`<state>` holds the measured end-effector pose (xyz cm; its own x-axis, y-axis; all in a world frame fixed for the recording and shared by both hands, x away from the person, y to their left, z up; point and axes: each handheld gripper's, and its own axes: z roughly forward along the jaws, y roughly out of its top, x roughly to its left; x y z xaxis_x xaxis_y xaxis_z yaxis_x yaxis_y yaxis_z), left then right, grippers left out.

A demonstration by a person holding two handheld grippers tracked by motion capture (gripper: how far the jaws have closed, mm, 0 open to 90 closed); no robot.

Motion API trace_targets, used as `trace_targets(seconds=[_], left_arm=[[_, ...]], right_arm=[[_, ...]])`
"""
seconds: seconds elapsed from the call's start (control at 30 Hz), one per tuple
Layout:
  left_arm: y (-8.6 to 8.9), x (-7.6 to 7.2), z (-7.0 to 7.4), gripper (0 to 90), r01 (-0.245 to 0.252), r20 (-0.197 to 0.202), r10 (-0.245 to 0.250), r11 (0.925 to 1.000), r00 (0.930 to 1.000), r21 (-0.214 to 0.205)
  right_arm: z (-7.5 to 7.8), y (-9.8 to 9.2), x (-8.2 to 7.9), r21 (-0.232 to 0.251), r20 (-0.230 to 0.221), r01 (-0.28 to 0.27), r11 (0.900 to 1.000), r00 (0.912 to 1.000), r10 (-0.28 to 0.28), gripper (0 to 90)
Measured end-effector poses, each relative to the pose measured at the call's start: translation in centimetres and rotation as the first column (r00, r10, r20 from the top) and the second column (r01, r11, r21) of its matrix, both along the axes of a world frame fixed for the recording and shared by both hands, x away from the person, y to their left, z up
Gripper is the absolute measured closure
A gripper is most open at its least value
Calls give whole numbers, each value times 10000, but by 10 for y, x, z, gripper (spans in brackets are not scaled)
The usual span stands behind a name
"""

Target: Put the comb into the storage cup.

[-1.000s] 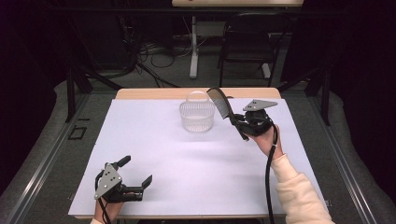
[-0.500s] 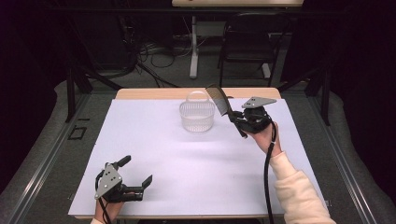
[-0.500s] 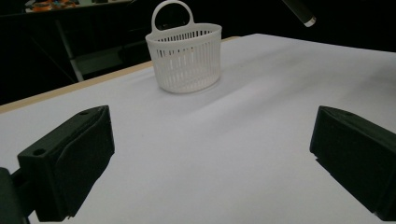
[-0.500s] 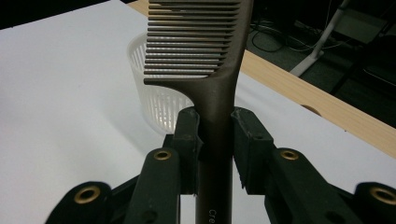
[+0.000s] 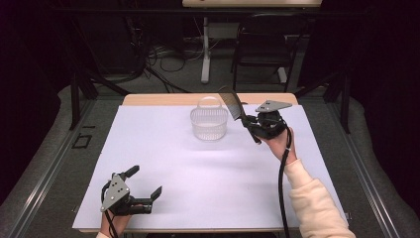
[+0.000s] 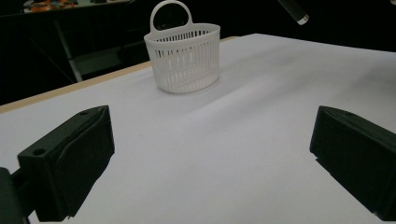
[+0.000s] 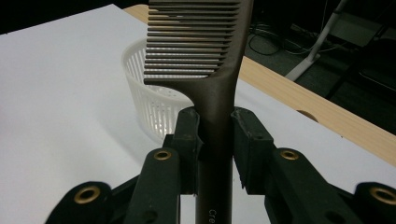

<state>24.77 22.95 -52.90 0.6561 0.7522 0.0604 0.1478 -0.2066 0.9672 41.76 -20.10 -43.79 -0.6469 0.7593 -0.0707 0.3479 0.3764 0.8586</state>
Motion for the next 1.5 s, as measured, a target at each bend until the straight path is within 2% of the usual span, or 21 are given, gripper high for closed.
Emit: trace_targets(seconds=[1.13, 1.5], left_arm=[[-1, 0, 0, 0, -11, 12, 11, 10000, 10000, 31], [-1, 0, 0, 0, -20, 13, 20, 10000, 10000, -3]], right_arm=[[6, 6, 15, 86, 118, 155, 9998, 9998, -156, 730], [11, 12, 17, -37, 209, 68, 10000, 9998, -67, 729]])
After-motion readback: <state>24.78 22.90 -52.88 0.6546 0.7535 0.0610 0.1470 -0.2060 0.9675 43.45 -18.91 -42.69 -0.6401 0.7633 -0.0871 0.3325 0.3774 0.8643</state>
